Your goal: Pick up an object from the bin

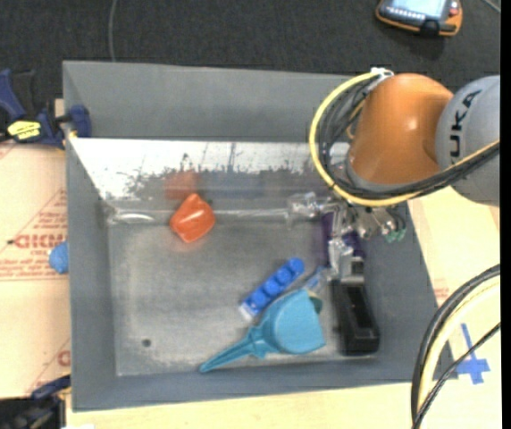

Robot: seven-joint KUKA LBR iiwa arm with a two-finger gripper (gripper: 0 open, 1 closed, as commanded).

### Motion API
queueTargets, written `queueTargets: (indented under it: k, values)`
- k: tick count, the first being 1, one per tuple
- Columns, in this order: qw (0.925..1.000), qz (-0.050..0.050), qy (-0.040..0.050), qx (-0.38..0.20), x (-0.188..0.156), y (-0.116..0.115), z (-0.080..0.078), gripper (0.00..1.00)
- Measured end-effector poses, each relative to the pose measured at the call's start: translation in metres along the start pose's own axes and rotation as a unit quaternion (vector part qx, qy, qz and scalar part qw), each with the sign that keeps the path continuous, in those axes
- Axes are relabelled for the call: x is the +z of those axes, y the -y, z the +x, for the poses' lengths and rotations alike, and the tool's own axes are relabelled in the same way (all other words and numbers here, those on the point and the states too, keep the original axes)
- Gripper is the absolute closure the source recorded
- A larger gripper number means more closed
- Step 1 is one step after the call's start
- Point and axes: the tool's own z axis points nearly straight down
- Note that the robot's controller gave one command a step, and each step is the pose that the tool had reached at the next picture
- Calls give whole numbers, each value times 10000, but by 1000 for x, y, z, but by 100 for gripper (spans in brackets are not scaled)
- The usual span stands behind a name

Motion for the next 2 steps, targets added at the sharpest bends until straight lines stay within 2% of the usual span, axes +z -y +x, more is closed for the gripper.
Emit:
queueTargets:
  k: [1, 2]
  values:
    - [9990, -21, -47, -448, 55, -35, -17, 0]
    - [9799, 35, 30, -1995, 90, -27, -18, 0]
